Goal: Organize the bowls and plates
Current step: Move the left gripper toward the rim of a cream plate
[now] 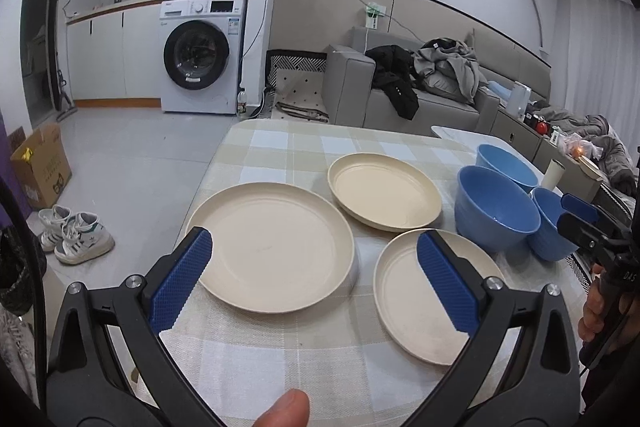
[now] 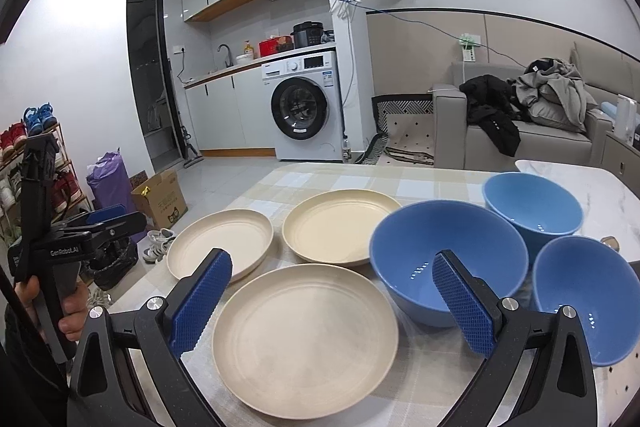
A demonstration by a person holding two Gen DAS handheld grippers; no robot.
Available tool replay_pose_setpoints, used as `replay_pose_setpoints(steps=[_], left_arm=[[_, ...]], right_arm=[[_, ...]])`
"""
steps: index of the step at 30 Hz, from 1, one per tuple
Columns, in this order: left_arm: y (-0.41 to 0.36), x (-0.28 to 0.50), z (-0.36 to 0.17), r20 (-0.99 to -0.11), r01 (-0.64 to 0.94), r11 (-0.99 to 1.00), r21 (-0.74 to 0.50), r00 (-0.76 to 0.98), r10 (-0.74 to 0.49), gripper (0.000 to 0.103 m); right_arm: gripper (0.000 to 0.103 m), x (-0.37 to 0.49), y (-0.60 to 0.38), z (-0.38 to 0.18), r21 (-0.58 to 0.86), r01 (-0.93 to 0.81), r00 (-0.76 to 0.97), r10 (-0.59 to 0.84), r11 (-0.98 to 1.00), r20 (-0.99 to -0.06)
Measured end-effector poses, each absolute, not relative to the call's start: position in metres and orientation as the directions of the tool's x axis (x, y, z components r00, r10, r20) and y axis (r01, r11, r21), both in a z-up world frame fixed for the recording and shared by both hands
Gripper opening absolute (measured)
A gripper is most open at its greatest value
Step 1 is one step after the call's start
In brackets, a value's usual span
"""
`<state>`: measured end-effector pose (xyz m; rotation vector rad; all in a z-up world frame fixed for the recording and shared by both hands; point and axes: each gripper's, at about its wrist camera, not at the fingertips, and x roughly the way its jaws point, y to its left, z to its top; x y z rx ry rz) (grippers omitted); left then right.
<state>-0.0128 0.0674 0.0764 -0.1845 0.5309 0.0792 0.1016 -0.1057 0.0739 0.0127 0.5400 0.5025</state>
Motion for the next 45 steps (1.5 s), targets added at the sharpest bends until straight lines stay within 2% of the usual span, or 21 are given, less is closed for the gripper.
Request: replay_pose_setpoints(steps=[8,18,28,42,45], left_arm=[[0.08,0.005,0.075,-0.523,-0.188,0.979,-0.073,0.844,0.123,0.102],[0.105,0.041,0.066,-0.563,-0.187,0.972,-0.14,0.823,0.077,0.102],[0.13,0.06,0.05,-0.587,-0.242,0.962,-0.124,0.8,0.126,0.102],[0.147,0.09,0.001,-0.656,-0.273,0.952,-0.135,0.745,0.121,0.102],[0.153,0.097,-0.009,-0.667,-0.281,0.949,-0.141,0.735,0.119,0.101]], right_arm=[[0.103,0.119,-0.082,0.072,0.135,-0.482,0.714,0.477,0.866,-0.513],[0.098,0.141,-0.056,0.071,0.145,-0.503,0.687,0.496,0.852,-0.531],[0.092,0.162,-0.028,0.063,0.164,-0.531,0.647,0.523,0.831,-0.555],[0.085,0.184,0.016,0.034,0.2,-0.572,0.555,0.555,0.795,-0.619],[0.081,0.191,0.025,0.027,0.208,-0.576,0.537,0.557,0.791,-0.633]])
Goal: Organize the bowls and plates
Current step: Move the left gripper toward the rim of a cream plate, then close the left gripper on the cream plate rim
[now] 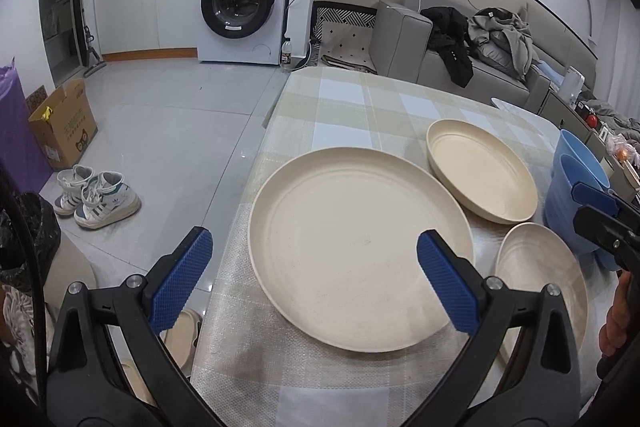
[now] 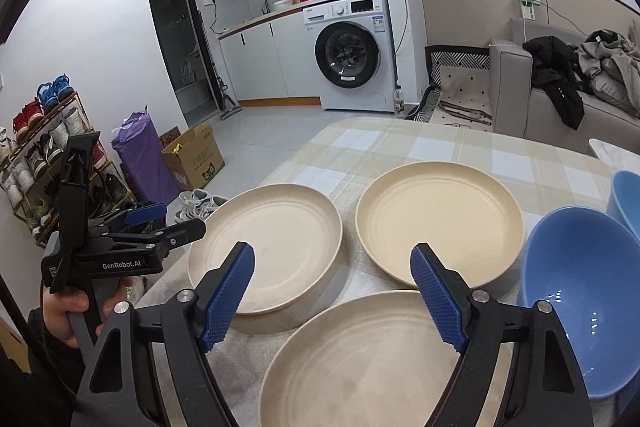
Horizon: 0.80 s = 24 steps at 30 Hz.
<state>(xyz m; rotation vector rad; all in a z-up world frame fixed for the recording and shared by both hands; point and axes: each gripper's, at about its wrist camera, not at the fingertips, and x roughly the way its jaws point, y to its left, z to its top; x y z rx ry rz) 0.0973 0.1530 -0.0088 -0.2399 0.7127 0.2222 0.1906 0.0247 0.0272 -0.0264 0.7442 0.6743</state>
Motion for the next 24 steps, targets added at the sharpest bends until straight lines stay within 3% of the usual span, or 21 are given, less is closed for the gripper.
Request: replay_pose_setpoints(steps=[19,24], left_arm=[[0.178,0.126,-0.054,-0.737,-0.323,0.93,-0.173,0.669,0.096,0.079],[0.179,0.132,-0.062,-0.749,-0.322,0.93,-0.179,0.657,0.083,0.068]], right_arm=[[0.056,0.237,0.074,-0.036,0.231,-0.567,0.402,0.511,0.791,-0.76],[0.053,0.245,0.084,-0.046,0.225,-0.563,0.386,0.493,0.796,-0.78]])
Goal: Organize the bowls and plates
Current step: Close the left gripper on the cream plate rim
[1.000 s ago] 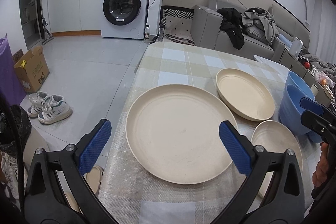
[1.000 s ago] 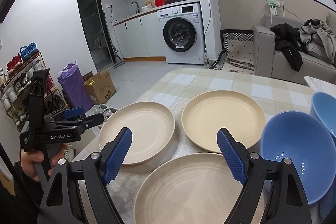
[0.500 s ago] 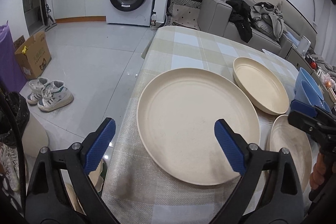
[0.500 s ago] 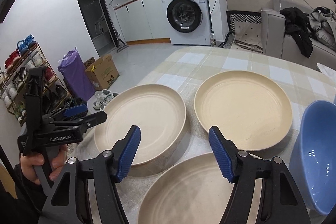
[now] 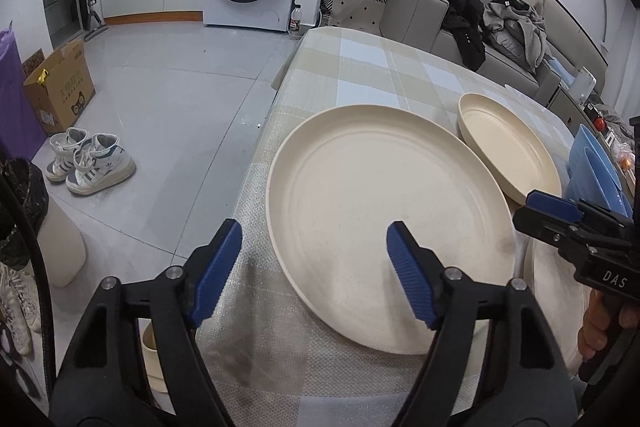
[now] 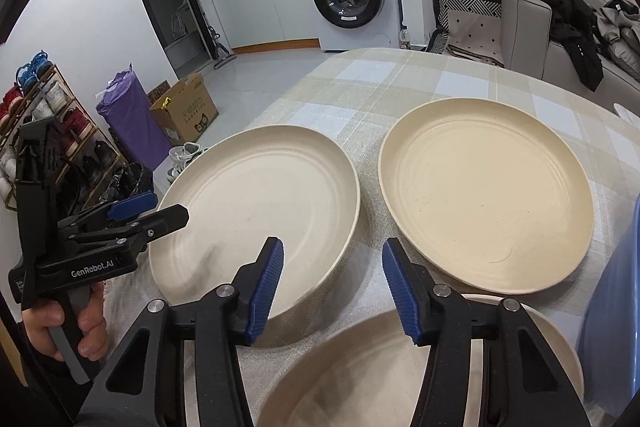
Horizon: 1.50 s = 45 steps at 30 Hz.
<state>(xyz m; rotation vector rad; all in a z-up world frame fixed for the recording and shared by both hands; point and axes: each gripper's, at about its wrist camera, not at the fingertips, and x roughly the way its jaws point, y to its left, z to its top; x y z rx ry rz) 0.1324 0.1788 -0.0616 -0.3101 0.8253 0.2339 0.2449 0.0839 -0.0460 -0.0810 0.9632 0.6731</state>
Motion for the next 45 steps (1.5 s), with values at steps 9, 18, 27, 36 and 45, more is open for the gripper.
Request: replay_pose_setpoints(steps=[9,18,27,36,45], left_arm=[[0.18,0.138,-0.071,-0.771,-0.317,0.931,-0.182,0.634,0.065,0.047],[0.181,0.141,-0.077,-0.785,-0.33,0.929,-0.168,0.614,0.076,0.033],[0.179,0.139,-0.078,-0.79,-0.334,0.933,-0.134,0.605,0.103,0.024],[0.178,0.131,-0.067,-0.773,-0.337,0.934,-0.12,0.622,0.125,0.024],[0.17,0.116,-0.048,-0.749,-0.323,0.94,-0.112,0.649,0.134,0.024]], right_arm=[[0.046,0.249,0.096,-0.059,0.215,-0.556,0.357,0.464,0.803,-0.811],[0.031,0.252,0.101,-0.065,0.185,-0.551,0.361,0.433,0.814,-0.826],[0.021,0.249,0.108,-0.066,0.126,-0.557,0.382,0.389,0.821,-0.838],[0.021,0.245,0.107,-0.061,0.126,-0.559,0.395,0.397,0.819,-0.829],[0.021,0.238,0.098,-0.049,0.133,-0.553,0.421,0.413,0.822,-0.807]])
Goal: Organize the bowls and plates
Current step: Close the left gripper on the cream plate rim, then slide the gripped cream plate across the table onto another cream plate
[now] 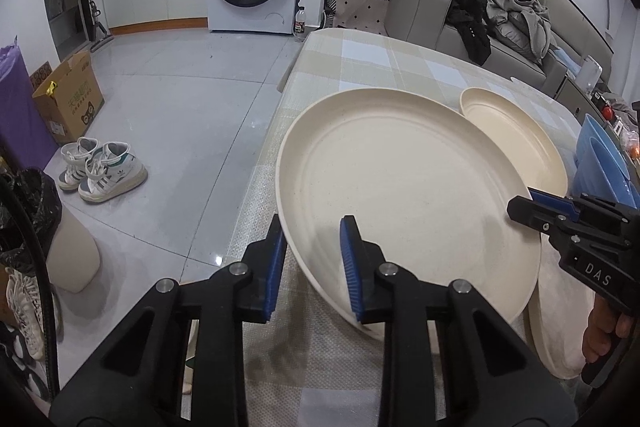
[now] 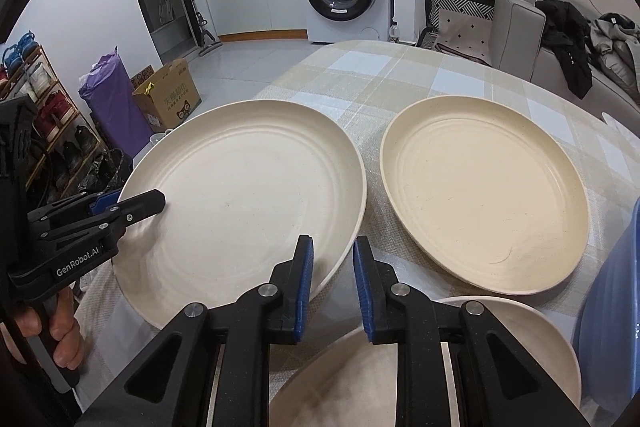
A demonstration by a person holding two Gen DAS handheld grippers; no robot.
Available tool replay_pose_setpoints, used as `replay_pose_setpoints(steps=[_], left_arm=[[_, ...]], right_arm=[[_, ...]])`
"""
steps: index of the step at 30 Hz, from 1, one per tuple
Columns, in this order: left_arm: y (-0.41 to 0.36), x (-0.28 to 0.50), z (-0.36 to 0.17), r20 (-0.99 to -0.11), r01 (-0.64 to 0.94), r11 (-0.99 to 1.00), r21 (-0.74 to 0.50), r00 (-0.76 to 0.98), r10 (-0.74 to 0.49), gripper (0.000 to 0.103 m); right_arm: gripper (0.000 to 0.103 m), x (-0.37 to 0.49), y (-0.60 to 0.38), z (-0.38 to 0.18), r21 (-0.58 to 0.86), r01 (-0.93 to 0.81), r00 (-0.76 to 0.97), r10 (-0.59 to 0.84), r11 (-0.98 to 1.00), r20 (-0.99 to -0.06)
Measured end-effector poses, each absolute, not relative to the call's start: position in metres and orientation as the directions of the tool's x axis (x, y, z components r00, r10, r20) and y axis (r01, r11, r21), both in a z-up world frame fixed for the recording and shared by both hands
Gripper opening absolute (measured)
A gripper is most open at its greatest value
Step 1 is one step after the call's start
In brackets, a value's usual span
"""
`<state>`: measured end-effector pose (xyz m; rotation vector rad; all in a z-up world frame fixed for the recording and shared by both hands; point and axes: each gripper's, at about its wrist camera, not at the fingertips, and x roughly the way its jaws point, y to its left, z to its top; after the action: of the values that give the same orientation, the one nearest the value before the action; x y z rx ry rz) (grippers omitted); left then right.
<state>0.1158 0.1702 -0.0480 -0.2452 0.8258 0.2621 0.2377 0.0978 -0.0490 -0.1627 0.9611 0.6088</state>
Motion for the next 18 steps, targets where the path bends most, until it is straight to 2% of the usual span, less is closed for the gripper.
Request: replay_pose_setpoints(steps=[18], left_arm=[[0.136,0.101,-0.016,-0.709,-0.248,0.961,-0.122,0.699,0.091,0.024]], right_arm=[[0.021,0.215,0.062,-0.014,0.133,-0.509,0.495,0.415,0.851,-0.763]])
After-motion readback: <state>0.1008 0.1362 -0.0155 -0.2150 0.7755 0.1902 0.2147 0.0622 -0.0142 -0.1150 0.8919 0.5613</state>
